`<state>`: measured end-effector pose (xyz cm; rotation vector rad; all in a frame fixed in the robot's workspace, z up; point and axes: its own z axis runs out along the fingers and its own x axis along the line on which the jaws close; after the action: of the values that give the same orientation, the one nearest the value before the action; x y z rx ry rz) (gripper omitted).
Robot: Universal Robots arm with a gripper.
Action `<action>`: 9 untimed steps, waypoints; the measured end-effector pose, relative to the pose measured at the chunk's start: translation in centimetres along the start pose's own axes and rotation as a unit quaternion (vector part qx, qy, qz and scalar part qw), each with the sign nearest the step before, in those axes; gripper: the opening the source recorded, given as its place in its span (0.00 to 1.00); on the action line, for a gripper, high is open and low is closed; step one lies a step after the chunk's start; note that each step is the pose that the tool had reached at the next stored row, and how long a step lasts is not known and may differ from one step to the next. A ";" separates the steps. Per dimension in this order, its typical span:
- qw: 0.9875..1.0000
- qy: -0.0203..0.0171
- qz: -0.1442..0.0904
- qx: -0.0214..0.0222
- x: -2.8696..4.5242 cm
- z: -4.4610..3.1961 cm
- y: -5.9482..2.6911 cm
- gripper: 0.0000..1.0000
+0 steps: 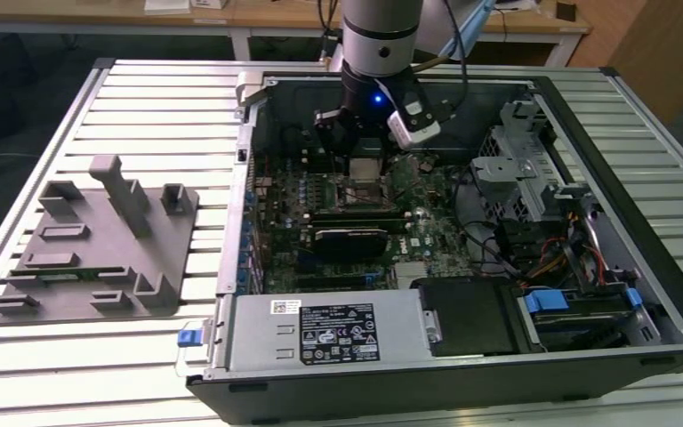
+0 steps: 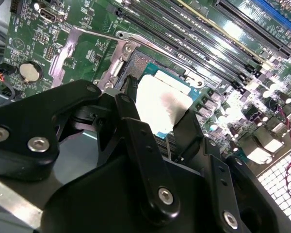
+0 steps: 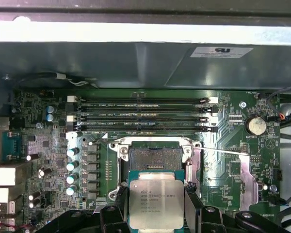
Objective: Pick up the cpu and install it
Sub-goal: 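Place the cpu into insertion slot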
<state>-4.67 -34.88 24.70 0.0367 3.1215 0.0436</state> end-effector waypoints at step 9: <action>0.996 -0.002 0.084 0.002 0.00 0.02 0.00 0.54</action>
<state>-4.67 -34.88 24.68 0.2996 3.1051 0.0408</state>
